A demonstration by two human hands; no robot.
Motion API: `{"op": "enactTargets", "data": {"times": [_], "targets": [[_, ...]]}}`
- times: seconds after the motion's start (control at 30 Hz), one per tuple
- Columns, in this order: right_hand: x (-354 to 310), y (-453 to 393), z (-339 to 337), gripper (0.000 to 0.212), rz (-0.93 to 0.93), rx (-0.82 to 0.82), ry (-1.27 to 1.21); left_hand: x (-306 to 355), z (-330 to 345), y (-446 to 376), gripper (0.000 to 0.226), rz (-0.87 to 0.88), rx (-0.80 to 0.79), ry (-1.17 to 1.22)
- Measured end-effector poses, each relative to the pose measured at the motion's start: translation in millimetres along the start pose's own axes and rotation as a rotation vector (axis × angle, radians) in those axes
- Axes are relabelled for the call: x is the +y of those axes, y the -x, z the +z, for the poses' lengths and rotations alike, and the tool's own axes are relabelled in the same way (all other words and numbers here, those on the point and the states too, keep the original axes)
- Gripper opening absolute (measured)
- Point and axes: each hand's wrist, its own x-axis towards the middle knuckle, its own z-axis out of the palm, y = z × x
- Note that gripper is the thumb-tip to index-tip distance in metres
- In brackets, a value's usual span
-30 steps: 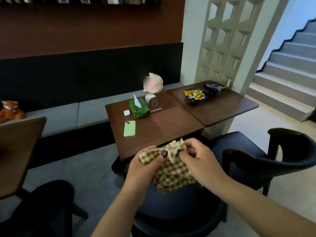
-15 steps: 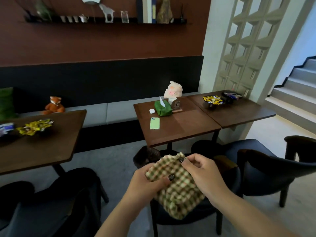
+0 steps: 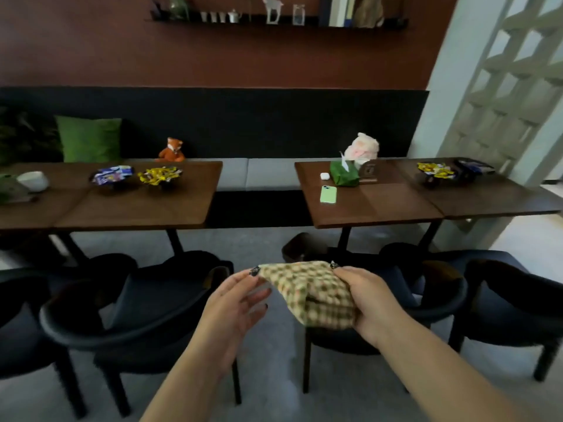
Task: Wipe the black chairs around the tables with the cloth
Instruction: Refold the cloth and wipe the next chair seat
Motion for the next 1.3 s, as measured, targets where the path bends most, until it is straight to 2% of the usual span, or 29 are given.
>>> {"op": "enactTargets", "data": {"times": [0.07,0.13,0.23,0.37,0.43,0.47,0.57,0.63,0.67,0.73,0.77,0.83,0.9,1.0,1.07,1.17,1.23,1.3], "targets": [[-1,2,11,0.015,-0.018,-0.009,-0.024,-1,-5,11,0.049,0.067,0.063,-0.08],[0,4,23,0.02,-0.03,-0.074,-0.041,-4,-6,24,0.056,0.108,0.056,-0.096],[2,12,36,0.029,-0.017,-0.206,-0.034,-14,-1,39,0.041,0.16,0.037,-0.134],[5,20,41,0.024,0.002,-0.337,0.066,-21,-3,46,0.021,0.29,0.249,-0.347],[9,24,40,0.016,-0.03,-0.372,0.217,-20,-9,48,0.019,0.346,0.354,-0.391],[11,26,40,0.02,-0.067,-0.402,0.331,-20,-12,50,0.019,0.376,0.397,-0.406],[17,30,39,0.056,-0.296,-0.488,0.728,-18,-21,58,0.015,0.452,0.493,-0.417],[23,32,42,0.064,-0.463,-0.503,0.887,-16,-24,63,0.01,0.477,0.534,-0.41],[26,34,44,0.06,-0.544,-0.511,0.909,-14,-25,66,0.007,0.479,0.537,-0.398],[29,39,50,0.038,-0.719,-0.524,0.903,-10,-27,72,0.004,0.479,0.515,-0.374],[30,41,54,0.026,-0.773,-0.535,0.881,-6,-29,76,0.01,0.491,0.495,-0.372],[28,44,63,0.015,-0.725,-0.61,0.782,2,-35,86,0.024,0.524,0.445,-0.386],[22,46,74,0.011,-0.569,-0.689,0.683,11,-46,92,0.034,0.547,0.409,-0.414],[14,46,98,0.019,-0.501,-0.644,0.627,28,-68,97,0.041,0.52,0.377,-0.476],[11,46,115,0.016,-0.545,-0.605,0.581,39,-86,95,0.029,0.484,0.382,-0.592],[6,42,143,0.011,-0.711,-0.528,0.604,56,-114,94,0.021,0.432,0.309,-0.77],[1,39,164,0.002,-0.762,-0.483,0.585,71,-132,93,0.019,0.394,0.243,-0.8],[-4,37,186,0.005,-0.752,-0.475,0.555,86,-151,89,0.017,0.38,0.172,-0.748]]}}
